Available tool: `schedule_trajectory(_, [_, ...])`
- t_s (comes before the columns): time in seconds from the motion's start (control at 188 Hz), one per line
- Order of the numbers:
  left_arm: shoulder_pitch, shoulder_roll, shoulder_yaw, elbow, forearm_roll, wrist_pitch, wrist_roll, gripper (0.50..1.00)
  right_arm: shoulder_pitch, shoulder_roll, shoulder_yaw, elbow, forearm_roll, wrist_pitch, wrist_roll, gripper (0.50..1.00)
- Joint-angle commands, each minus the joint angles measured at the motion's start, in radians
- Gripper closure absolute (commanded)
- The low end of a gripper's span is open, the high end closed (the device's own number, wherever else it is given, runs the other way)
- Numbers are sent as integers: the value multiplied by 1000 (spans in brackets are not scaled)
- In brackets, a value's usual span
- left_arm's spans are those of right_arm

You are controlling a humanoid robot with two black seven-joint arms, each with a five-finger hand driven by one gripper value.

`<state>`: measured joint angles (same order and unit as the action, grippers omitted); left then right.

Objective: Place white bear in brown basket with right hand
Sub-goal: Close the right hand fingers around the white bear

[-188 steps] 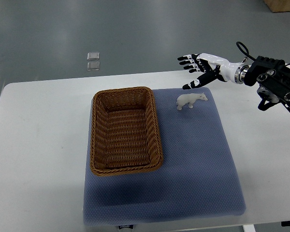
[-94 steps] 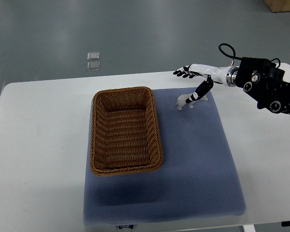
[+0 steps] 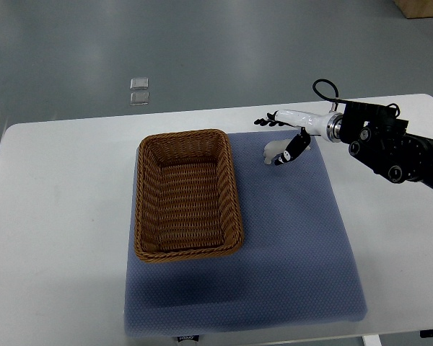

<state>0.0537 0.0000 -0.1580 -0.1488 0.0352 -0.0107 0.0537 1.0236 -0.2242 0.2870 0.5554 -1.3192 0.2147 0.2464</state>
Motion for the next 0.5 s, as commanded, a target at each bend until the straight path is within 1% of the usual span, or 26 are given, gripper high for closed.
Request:
schedule_trajectory(0.0, [0, 0, 0, 0, 0, 0, 0, 500, 0, 8, -2, -14, 0, -6, -4, 585])
schedule_trajectory(0.25, [0, 0, 0, 0, 0, 0, 0, 500, -2, 23, -22, -46, 0, -26, -4, 601])
schedule_trajectory(0.282, [0, 0, 0, 0, 0, 0, 0, 500, -2, 26, -25, -48, 0, -26, -4, 619])
schedule_trajectory(0.298, [0, 0, 0, 0, 0, 0, 0, 500, -2, 26, -28, -48, 0, -26, -4, 640])
schedule_trajectory(0.341, [0, 0, 0, 0, 0, 0, 0, 500, -2, 26, -28, -48, 0, -26, -2, 660])
schedule_trajectory(0.495, [0, 0, 0, 0, 0, 0, 0, 500, -2, 26, -29, -48, 0, -26, -1, 703])
